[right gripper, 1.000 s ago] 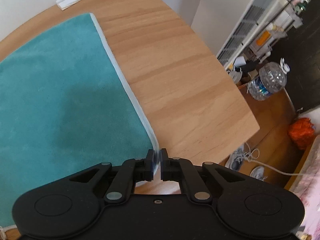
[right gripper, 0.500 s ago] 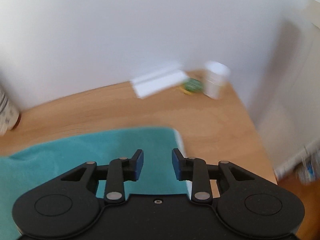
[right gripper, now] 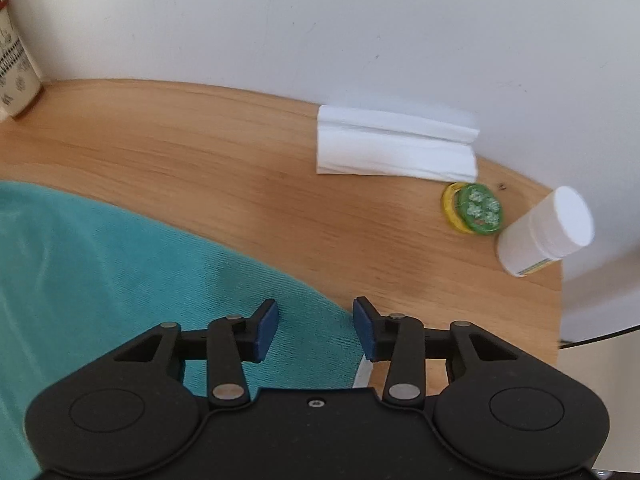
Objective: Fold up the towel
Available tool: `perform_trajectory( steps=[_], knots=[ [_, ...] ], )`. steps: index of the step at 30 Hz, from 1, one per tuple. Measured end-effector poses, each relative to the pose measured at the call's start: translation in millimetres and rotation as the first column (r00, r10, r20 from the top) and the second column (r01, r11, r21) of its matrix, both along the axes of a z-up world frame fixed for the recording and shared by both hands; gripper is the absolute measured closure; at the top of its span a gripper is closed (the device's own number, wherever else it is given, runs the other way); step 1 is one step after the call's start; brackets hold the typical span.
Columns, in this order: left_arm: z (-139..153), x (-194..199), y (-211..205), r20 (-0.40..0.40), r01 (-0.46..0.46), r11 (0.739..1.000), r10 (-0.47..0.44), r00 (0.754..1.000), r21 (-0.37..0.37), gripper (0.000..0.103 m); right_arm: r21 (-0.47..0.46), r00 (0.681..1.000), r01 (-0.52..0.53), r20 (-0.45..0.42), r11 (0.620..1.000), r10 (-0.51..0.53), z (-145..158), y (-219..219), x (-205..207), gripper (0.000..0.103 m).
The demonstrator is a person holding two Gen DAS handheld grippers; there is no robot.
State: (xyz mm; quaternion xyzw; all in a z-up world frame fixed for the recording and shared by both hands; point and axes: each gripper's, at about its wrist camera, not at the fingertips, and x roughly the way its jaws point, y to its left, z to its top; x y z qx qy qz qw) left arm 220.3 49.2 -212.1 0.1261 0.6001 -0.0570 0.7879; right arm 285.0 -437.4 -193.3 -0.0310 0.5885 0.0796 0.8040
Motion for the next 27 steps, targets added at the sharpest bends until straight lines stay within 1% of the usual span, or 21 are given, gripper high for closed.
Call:
perform_trajectory(
  steps=[1,2,3,4,5,6,7,8,9,11,13,15,16,17,18,19,22,23,24,25,27],
  knots=[
    [0,1,1,-0.005,-0.007,1.000,0.007,1.000,-0.003,0.101,0.011,1.000,-0.010,-0.007,1.000,0.011,1,2,1,0.094],
    [0,2,1,-0.009,-0.011,1.000,0.011,1.000,-0.005,0.101,0.006,1.000,-0.013,-0.005,1.000,0.013,0,-1,3,0.094],
    [0,2,1,-0.011,-0.010,1.000,0.010,1.000,-0.001,0.101,-0.067,0.999,-0.031,0.039,0.997,0.034,4,6,1,0.094],
    [0,2,-1,-0.011,-0.008,1.000,0.008,1.000,0.006,0.101,-0.118,0.995,-0.014,0.099,0.993,0.026,13,10,0,0.094],
    [-1,2,-2,-0.010,-0.008,1.000,0.008,1.000,0.012,0.101,-0.117,0.993,-0.005,0.113,0.993,0.019,16,11,-1,0.094],
    [-1,2,-3,-0.008,-0.008,1.000,0.008,1.000,0.018,0.101,-0.118,0.985,0.026,0.173,0.993,-0.005,26,13,-5,0.094],
    [-1,1,-5,-0.007,-0.008,1.000,0.008,1.000,0.024,0.101,-0.126,0.980,0.032,0.197,0.991,-0.007,31,15,-8,0.094],
    [-1,0,-6,-0.005,-0.006,1.000,0.006,1.000,0.028,0.101,-0.161,0.971,0.013,0.237,0.987,0.026,38,25,-17,0.094],
    [-2,0,-7,-0.004,-0.006,1.000,0.007,1.000,0.029,0.101,-0.204,0.967,-0.009,0.249,0.979,0.061,39,33,-26,0.093],
    [-2,-1,-8,-0.003,-0.007,1.000,0.007,1.000,0.031,0.101,-0.248,0.966,-0.048,0.236,0.967,0.109,36,44,-39,0.093],
    [-2,-2,-9,0.001,0.003,0.999,-0.003,1.000,0.034,0.101,-0.243,0.973,-0.113,0.171,0.963,0.158,19,56,-62,0.092],
    [-2,-2,-11,0.003,0.011,0.999,-0.011,1.000,0.038,0.101,-0.244,0.970,-0.186,0.110,0.952,0.217,5,69,-81,0.090],
    [-2,-2,-11,0.004,0.014,0.999,-0.014,1.000,0.040,0.101,-0.245,0.968,-0.197,0.104,0.949,0.227,4,71,-83,0.088],
    [-2,-2,-11,0.003,0.017,0.999,-0.017,1.000,0.041,0.101,-0.249,0.962,-0.231,0.089,0.941,0.260,0,77,-90,0.080],
    [-3,-2,-12,0.002,0.020,0.999,-0.020,1.000,0.043,0.101,-0.256,0.954,-0.257,0.084,0.932,0.286,-2,82,-98,0.077],
    [-3,-1,-12,0.001,0.023,0.999,-0.023,1.000,0.043,0.101,-0.256,0.955,-0.255,0.085,0.932,0.285,-1,82,-98,0.076],
    [-3,-2,-13,-0.003,0.027,0.999,-0.027,1.000,0.042,0.101,-0.195,0.966,-0.193,0.134,0.962,0.222,13,69,-96,0.074],
    [-3,-2,-14,-0.004,0.026,0.999,-0.026,1.000,0.040,0.101,-0.173,0.970,-0.159,0.155,0.972,0.186,19,62,-94,0.074],
    [-2,-2,-13,-0.004,0.025,0.999,-0.025,1.000,0.039,0.101,-0.125,0.975,-0.109,0.179,0.986,0.131,27,49,-87,0.074],
    [-3,-1,-12,-0.004,0.025,0.999,-0.024,1.000,0.039,0.101,-0.107,0.977,-0.087,0.187,0.991,0.106,30,42,-84,0.073],
    [-3,0,-10,-0.003,0.024,0.999,-0.024,1.000,0.040,0.101,-0.068,0.977,0.012,0.214,0.998,0.003,32,21,-68,0.073]
  ],
)
